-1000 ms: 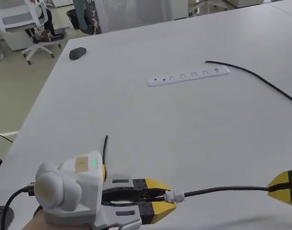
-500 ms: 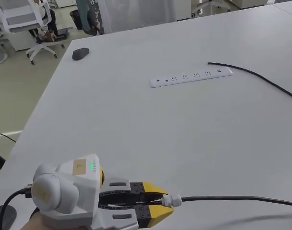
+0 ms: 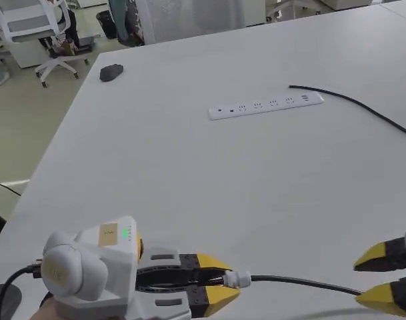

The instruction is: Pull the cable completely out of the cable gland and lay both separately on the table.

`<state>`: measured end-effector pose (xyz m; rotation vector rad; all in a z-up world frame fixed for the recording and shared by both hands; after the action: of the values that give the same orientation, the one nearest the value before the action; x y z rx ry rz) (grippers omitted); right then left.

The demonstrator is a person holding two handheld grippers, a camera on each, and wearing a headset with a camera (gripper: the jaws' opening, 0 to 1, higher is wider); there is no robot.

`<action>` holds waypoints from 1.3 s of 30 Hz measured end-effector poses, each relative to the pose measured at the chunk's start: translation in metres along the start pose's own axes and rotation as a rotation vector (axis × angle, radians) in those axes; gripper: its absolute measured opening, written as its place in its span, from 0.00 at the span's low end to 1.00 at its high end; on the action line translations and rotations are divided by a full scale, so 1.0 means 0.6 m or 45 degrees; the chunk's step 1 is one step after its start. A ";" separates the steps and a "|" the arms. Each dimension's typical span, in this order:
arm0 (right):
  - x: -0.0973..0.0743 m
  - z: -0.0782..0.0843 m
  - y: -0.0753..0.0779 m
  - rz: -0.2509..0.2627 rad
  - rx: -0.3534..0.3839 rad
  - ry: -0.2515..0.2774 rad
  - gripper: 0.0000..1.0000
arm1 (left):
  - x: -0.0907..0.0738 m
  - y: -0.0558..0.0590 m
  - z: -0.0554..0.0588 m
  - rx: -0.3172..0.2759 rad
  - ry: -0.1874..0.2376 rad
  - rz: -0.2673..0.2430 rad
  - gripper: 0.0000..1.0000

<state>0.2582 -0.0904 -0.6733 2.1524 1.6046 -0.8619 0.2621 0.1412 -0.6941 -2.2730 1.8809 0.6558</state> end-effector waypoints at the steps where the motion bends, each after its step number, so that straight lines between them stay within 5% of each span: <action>1: 0.005 -0.005 -0.003 -0.009 -0.005 0.005 0.18 | 0.000 0.000 0.000 0.001 0.000 0.002 0.15; 7: 0.075 -0.050 -0.022 -0.024 -0.163 0.056 0.19 | 0.003 0.011 -0.009 0.035 0.008 0.024 0.15; 17: 0.093 -0.053 -0.027 -0.038 -0.260 0.016 0.02 | 0.004 0.012 -0.006 0.040 0.008 0.024 0.15; 29: 0.086 -0.047 -0.027 -0.049 -0.308 -0.013 0.00 | 0.008 0.013 -0.004 0.041 0.022 0.035 0.15; 32: 0.070 -0.031 -0.014 -0.007 -0.339 -0.057 0.00 | 0.001 0.009 -0.002 0.044 0.025 0.020 0.15; 39: 0.019 0.016 0.022 0.101 -0.227 -0.108 0.00 | -0.012 0.003 -0.002 0.031 0.060 -0.017 0.15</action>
<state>0.2700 -0.0920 -0.6892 2.0139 1.4850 -0.7457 0.2598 0.1471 -0.6899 -2.3034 1.8823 0.5794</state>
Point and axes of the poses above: the centre of the closed fingertips' face, and the gripper's own axes: x roughly forward along the fingers, y roughly to its right, z roughly out of its underside, the point moved 9 cm from there along -x, roughly backward along the fingers, and after that the axes turned 4 degrees about z, right-handed, at the moved point
